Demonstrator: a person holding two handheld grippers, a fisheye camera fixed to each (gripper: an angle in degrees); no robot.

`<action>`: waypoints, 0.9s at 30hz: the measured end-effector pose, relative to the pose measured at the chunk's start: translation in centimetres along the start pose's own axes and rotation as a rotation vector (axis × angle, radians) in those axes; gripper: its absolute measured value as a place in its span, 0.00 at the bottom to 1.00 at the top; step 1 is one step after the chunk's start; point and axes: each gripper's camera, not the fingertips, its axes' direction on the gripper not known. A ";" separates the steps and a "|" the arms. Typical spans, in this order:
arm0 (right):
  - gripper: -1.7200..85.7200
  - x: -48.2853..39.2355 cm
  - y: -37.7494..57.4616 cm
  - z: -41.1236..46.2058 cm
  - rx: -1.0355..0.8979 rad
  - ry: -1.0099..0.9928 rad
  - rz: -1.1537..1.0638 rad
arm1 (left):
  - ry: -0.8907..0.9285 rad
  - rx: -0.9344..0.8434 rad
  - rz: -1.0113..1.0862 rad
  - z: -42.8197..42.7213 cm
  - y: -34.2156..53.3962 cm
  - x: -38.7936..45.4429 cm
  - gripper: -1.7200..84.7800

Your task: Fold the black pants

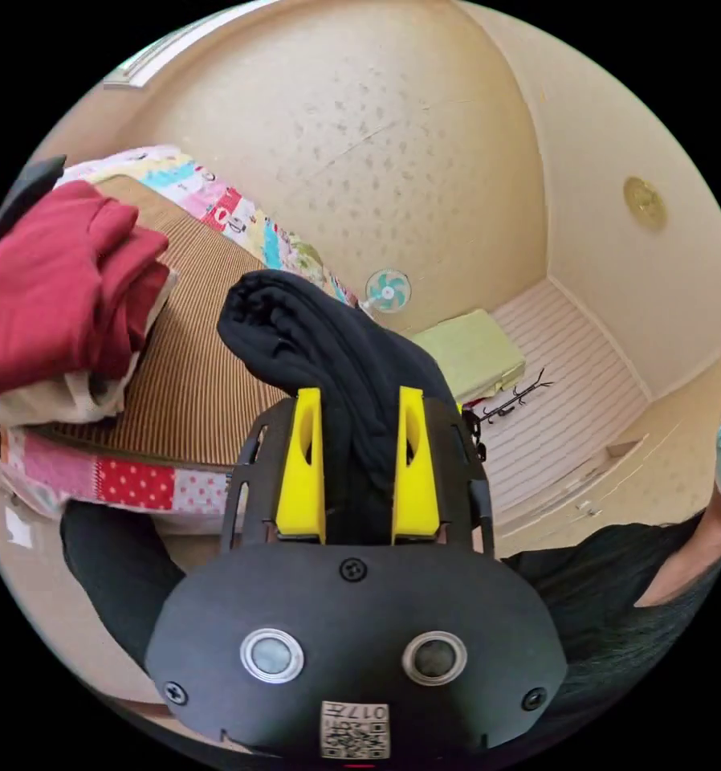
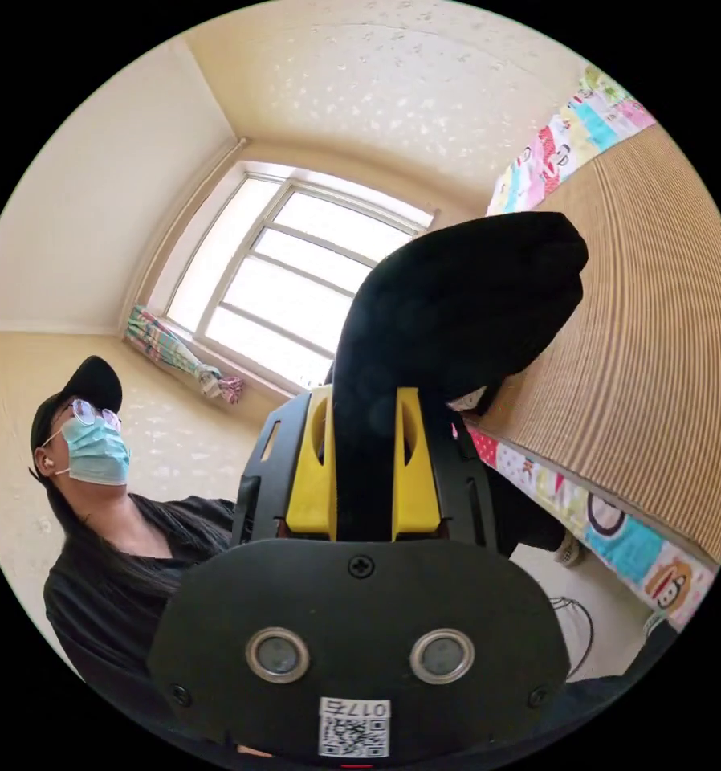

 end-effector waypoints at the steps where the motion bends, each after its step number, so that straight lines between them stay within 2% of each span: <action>1: 0.15 -1.1 -2.2 2.6 -0.012 -0.049 -0.050 | -0.003 0.026 0.020 -1.5 -1.1 0.3 0.18; 4: 0.16 -2.5 -7.4 10.7 -0.035 -0.117 -0.069 | -0.112 0.098 0.083 -8.6 -6.5 1.2 0.19; 6: 0.17 -3.0 -9.7 16.2 -0.052 -0.072 -0.156 | -0.217 0.148 0.094 -13.9 -10.1 0.6 0.20; 8: 0.17 -0.8 -12.2 23.4 -0.085 0.023 -0.141 | -0.310 0.143 0.065 -15.9 -12.3 -1.4 0.21; 10: 0.15 2.3 -12.9 28.3 -0.124 0.138 -0.092 | -0.409 0.071 -0.058 -16.1 -13.9 -5.4 0.21; 12: 0.11 5.6 -12.3 32.8 -0.213 0.283 -0.070 | -0.591 -0.069 -0.273 -14.3 -13.5 -12.4 0.21; 14: 0.12 9.0 -9.8 36.0 -0.314 0.258 -0.057 | -0.725 -0.146 -0.301 -12.4 -11.6 -15.5 0.21; 15: 0.12 9.5 -9.1 35.8 -0.313 0.224 -0.061 | -0.686 -0.050 -0.260 -12.8 -10.0 -15.2 0.21; 17: 0.12 11.5 -6.8 32.8 -0.309 0.145 -0.095 | -0.661 0.071 -0.221 -13.8 -7.7 -13.3 0.21; 18: 0.12 12.0 -6.1 31.4 -0.299 0.154 -0.105 | -0.708 0.149 -0.189 -14.4 -6.0 -11.2 0.20; 21: 0.12 15.5 -1.8 22.6 -0.220 0.329 -0.108 | -0.832 0.340 -0.054 -14.0 -0.7 -4.5 0.18; 23: 0.12 18.5 2.5 13.1 -0.106 0.699 -0.013 | -0.780 0.346 0.055 -12.4 2.3 -0.2 0.18; 25: 0.12 19.7 6.0 4.9 0.022 0.968 0.138 | -0.667 0.332 0.190 -9.8 5.1 3.7 0.15; 27: 0.13 19.4 9.5 -3.7 0.203 1.094 0.303 | -0.535 0.225 0.289 -4.2 7.3 6.6 0.10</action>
